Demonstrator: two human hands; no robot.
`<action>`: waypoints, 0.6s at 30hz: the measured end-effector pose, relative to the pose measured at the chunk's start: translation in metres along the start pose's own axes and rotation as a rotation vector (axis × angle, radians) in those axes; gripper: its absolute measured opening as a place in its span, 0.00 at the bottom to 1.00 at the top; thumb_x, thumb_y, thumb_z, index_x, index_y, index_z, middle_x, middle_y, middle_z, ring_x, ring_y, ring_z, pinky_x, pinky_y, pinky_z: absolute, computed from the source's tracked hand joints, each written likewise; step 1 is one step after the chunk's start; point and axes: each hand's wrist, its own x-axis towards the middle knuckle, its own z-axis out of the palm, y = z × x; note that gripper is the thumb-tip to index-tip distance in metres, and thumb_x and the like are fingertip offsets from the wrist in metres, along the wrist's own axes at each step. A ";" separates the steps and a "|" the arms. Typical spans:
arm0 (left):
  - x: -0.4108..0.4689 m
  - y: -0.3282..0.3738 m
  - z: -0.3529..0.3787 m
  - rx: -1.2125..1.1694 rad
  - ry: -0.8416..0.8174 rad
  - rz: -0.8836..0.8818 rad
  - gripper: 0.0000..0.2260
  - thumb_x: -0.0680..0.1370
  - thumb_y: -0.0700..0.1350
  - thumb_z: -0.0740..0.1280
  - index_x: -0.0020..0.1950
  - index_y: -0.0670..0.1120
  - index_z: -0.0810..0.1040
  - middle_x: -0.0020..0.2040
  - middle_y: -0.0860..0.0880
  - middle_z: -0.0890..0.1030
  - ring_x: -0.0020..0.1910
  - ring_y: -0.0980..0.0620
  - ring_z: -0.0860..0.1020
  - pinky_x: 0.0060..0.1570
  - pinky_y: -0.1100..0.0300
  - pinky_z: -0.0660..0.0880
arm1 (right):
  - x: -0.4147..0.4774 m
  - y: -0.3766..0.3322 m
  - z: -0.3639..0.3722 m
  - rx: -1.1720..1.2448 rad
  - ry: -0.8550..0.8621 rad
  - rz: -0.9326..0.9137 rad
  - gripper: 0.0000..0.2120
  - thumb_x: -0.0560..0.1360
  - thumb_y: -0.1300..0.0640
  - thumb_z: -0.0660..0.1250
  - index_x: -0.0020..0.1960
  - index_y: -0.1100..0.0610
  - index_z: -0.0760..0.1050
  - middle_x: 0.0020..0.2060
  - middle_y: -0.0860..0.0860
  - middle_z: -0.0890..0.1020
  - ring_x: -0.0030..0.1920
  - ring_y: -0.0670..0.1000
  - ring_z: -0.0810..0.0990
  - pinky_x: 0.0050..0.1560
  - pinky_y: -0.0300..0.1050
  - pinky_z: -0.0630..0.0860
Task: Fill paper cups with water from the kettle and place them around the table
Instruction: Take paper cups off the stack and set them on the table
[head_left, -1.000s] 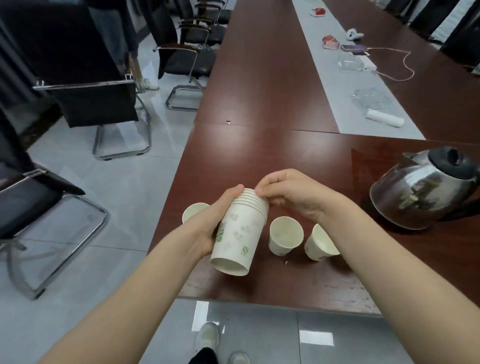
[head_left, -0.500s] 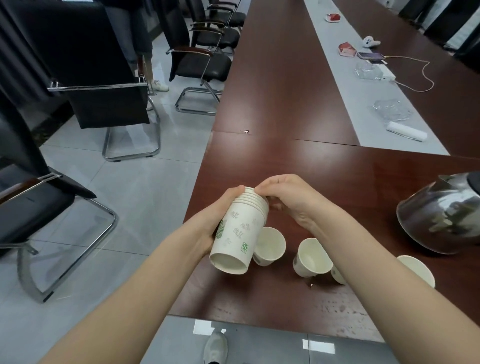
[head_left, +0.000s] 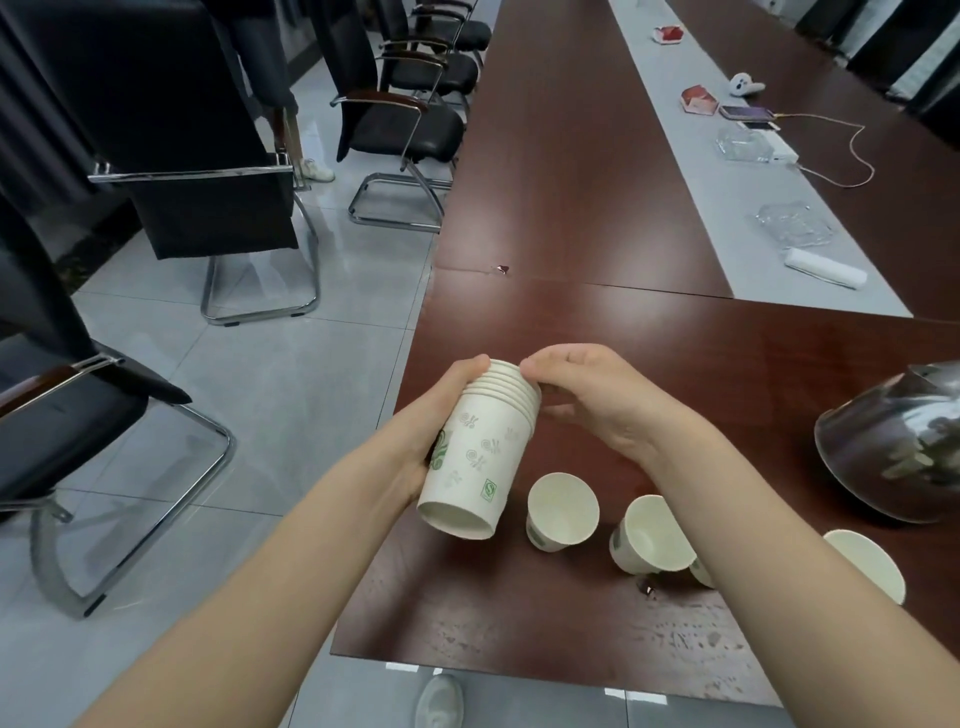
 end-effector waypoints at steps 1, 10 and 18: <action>0.001 -0.001 -0.002 0.002 0.002 -0.005 0.21 0.72 0.59 0.66 0.49 0.40 0.79 0.38 0.42 0.81 0.32 0.47 0.80 0.34 0.59 0.79 | 0.001 0.001 0.000 -0.013 0.000 0.007 0.10 0.77 0.61 0.65 0.37 0.55 0.77 0.34 0.46 0.80 0.37 0.44 0.78 0.48 0.44 0.76; 0.002 0.008 -0.012 0.069 -0.023 -0.025 0.18 0.75 0.56 0.64 0.45 0.41 0.78 0.34 0.42 0.82 0.28 0.48 0.80 0.31 0.59 0.79 | 0.019 0.000 0.006 -0.090 0.118 0.060 0.09 0.78 0.52 0.64 0.41 0.52 0.76 0.37 0.47 0.79 0.43 0.48 0.76 0.52 0.48 0.72; 0.005 0.018 -0.026 0.092 -0.045 -0.023 0.18 0.74 0.58 0.64 0.47 0.42 0.80 0.38 0.42 0.82 0.33 0.46 0.80 0.39 0.56 0.77 | 0.031 0.000 0.006 0.168 0.042 0.223 0.13 0.77 0.47 0.64 0.50 0.56 0.77 0.45 0.56 0.81 0.47 0.56 0.81 0.56 0.54 0.77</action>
